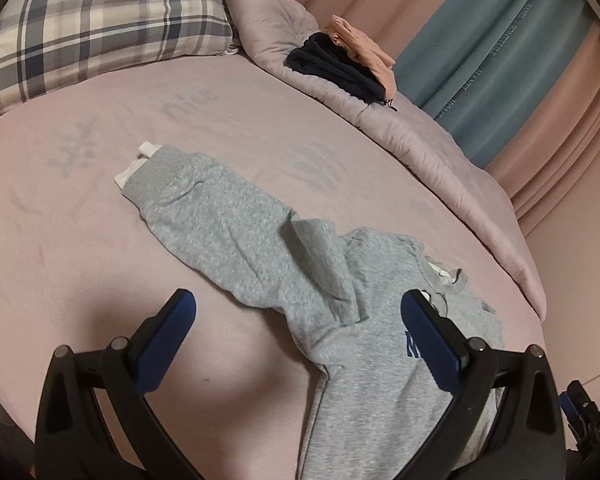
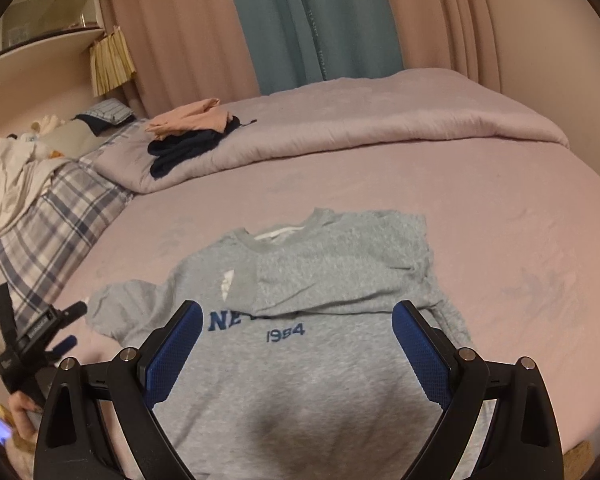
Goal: Fold small clothes
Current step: 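Move the left gripper to the other sleeve's white cuff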
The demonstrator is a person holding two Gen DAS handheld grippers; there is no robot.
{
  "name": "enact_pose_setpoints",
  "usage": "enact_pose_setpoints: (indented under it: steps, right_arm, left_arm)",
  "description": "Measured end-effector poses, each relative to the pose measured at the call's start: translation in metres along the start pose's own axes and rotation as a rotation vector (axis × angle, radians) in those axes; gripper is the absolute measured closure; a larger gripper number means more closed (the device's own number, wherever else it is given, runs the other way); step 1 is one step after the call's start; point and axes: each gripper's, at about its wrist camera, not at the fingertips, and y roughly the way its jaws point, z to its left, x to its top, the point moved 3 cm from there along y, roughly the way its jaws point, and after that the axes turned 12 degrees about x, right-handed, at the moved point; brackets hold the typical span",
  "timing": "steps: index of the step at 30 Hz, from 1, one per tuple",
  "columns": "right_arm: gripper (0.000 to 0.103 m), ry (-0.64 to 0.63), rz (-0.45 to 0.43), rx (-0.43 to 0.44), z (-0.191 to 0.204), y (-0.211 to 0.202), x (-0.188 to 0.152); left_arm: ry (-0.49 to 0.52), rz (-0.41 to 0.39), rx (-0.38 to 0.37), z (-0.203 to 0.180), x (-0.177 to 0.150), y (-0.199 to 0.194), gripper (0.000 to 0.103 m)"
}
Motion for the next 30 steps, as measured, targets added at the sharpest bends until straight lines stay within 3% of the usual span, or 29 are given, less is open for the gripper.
enact_pose_setpoints:
  steps: [30]
  right_arm:
    - [0.008, 0.025, 0.028, 0.005, -0.003, 0.009, -0.007]
  left_arm:
    - [-0.115, 0.053, 0.036, 0.026, 0.005, 0.015, 0.000]
